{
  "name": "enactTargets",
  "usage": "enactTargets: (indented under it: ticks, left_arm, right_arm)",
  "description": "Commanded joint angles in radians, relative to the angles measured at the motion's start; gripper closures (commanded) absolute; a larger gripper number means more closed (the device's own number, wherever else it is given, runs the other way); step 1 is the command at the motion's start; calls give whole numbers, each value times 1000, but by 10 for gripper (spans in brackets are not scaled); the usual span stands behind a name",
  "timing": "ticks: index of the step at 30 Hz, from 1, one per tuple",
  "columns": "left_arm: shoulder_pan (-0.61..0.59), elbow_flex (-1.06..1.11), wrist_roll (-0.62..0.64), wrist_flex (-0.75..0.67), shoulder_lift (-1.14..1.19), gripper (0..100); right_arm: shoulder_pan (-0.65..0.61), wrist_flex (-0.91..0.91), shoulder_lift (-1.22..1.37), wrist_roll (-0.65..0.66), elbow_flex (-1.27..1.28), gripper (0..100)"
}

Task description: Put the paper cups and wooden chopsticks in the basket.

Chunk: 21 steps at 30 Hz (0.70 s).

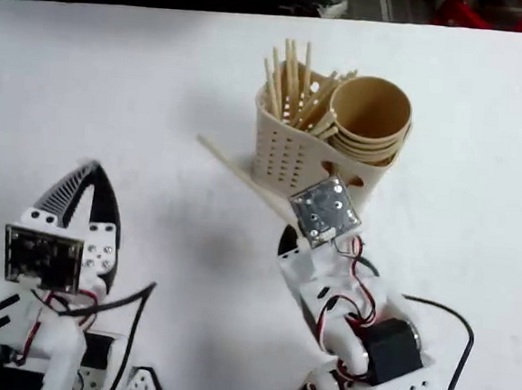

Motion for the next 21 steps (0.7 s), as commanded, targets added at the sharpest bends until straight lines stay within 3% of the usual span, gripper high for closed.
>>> enactTargets:
  ticks: [1,11,17,21]
  left_arm:
    - [-56,153,-2,-80,-84,973]
    - [-56,408,-3,-87,-127,973]
    - [-58,494,-3,-87,-127,973]
    - [-107,534,-3,-94,-127,973]
  right_arm:
    - [-53,27,170,6,-155,944]
    - [-216,45,659,97,-450,943]
    - [-242,42,932,149,-635,940]
    - [-240,45,1115,146,-767,856]
